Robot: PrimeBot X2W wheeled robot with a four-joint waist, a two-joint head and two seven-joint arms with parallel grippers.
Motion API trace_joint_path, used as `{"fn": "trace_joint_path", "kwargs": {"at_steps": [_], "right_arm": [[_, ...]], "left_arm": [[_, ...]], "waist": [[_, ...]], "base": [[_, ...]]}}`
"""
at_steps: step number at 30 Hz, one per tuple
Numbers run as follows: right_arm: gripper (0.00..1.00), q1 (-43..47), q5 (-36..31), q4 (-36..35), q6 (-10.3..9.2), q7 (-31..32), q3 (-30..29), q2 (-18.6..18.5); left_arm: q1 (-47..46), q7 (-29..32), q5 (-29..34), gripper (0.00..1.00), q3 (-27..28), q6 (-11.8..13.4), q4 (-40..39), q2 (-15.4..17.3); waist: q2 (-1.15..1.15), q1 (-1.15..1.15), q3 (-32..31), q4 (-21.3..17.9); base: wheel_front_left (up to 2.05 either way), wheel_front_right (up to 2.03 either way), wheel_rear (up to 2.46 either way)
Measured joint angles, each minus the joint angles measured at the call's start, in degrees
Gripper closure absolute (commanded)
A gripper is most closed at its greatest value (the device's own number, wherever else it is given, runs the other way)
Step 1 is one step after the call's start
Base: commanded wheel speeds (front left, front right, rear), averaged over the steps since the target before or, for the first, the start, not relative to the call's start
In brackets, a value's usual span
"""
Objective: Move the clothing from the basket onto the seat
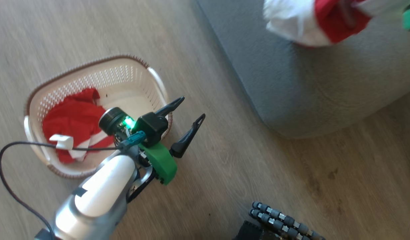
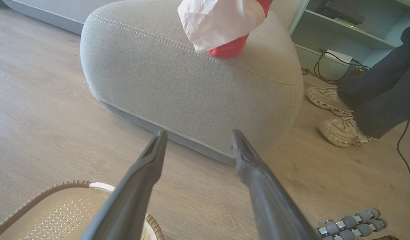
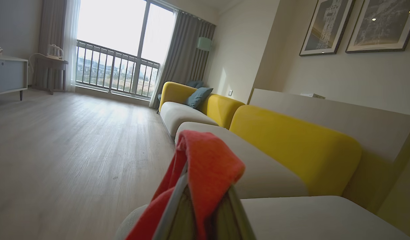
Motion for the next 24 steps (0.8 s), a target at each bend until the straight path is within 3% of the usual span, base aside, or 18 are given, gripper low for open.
{"fn": "trace_joint_path", "kwargs": {"at_steps": [5,14,18,19,24], "right_arm": [[1.0,-6.34,0.55,6.11,-0.01,0.0,-5.53,-1.54],[1.0,-18.17,-4.59,17.69,0.0,0.0,-12.95,-7.7],[1.0,-22.48,-7.12,21.7,0.0,0.0,-19.22,-9.88],[1.0,-23.64,-9.04,23.16,0.0,0.0,-23.26,-10.59],[1.0,-23.61,-14.43,28.32,0.0,0.0,-32.6,-11.55]], "left_arm": [[-2.37,0.0,-0.01,0.0,-1.36,0.0,-0.2,0.55],[-4.27,-0.01,-0.07,0.0,-3.41,0.0,0.19,2.2],[-5.45,0.0,-0.07,0.0,-4.83,0.0,0.15,2.29],[-5.77,0.0,-0.07,0.0,-5.28,0.0,0.12,2.2],[-5.87,-0.01,-0.29,0.0,-6.02,0.0,0.25,2.07]], "waist": [[0.0,0.0,3.72,2.1],[0.0,0.01,9.85,5.68],[0.0,0.0,11.97,7.75],[0.0,0.0,12.87,8.94],[0.0,0.0,14.89,11.62]], "base": [[0.0,0.0,0.0],[0.0,0.0,0.0],[0.0,0.0,0.0],[0.0,0.0,0.0],[0.0,0.0,0.0]]}}
